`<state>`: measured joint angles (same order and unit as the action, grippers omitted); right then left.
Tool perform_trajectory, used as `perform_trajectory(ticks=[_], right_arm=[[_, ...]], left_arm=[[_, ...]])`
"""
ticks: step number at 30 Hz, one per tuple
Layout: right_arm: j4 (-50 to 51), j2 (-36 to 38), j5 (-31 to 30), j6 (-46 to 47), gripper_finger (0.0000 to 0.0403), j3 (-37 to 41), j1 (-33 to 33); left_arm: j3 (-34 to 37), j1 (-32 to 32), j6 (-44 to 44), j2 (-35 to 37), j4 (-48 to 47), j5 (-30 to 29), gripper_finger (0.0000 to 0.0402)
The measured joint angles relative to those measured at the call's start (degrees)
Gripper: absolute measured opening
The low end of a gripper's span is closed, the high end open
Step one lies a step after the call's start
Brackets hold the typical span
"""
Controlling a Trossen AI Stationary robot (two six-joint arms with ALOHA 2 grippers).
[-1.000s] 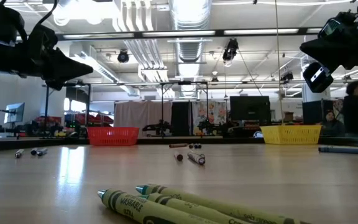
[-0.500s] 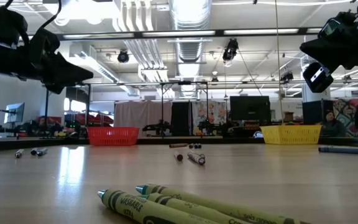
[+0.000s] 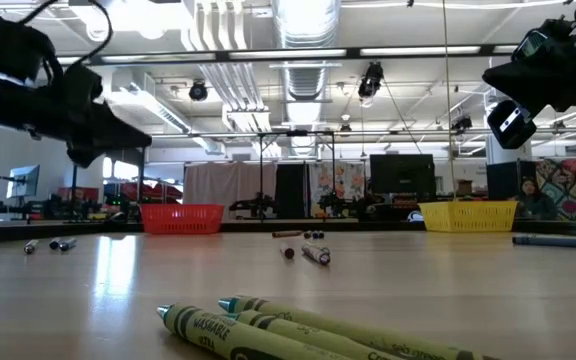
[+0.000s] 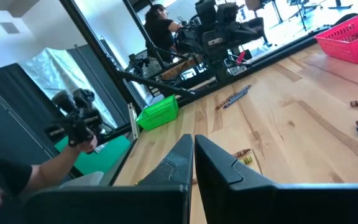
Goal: Sort crayons
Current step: Put the brown crayon into the yellow bin
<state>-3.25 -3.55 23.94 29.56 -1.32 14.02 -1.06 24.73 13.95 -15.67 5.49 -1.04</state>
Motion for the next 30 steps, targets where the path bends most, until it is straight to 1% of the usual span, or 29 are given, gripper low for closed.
perform_trajectory(ticks=[2,5,8,12,16,19,24,26,30], right_arm=[[0.00,0.00,0.00,0.00,0.0009,0.00,0.00],[0.00,0.01,0.00,0.00,0.0009,0.00,0.00],[0.00,0.00,0.02,0.00,0.0009,0.00,-0.02],[0.05,0.02,0.06,0.00,0.0009,0.00,-0.02],[0.77,0.01,0.44,-0.04,0.0009,0.00,-0.01],[0.83,0.02,0.43,0.00,0.0009,-0.02,-0.01],[0.92,0.02,0.42,0.01,0.0009,-0.02,-0.01],[0.96,0.02,0.42,0.00,0.0009,-0.02,-0.02],[0.94,0.02,0.04,-0.15,0.0009,-0.02,-0.01]], left_arm=[[0.46,0.00,1.49,-1.34,-0.34,-0.28,0.0016],[0.46,0.02,3.20,-3.51,-0.54,-3.73,0.0038],[0.12,0.01,4.91,-5.26,-0.70,-6.82,0.0069],[-2.16,0.02,6.73,-7.13,-0.52,-11.29,0.0113],[-4.98,0.02,6.33,-9.98,-0.44,-13.53,0.0145],[-6.27,0.02,6.05,-12.75,-0.32,-14.22,0.0156],[-6.60,0.00,7.55,-17.78,-0.24,-16.14,0.0158],[-6.60,0.02,8.08,-19.76,0.95,-17.14,0.0158],[-6.52,0.02,9.25,-23.80,4.33,-17.38,0.0158]])
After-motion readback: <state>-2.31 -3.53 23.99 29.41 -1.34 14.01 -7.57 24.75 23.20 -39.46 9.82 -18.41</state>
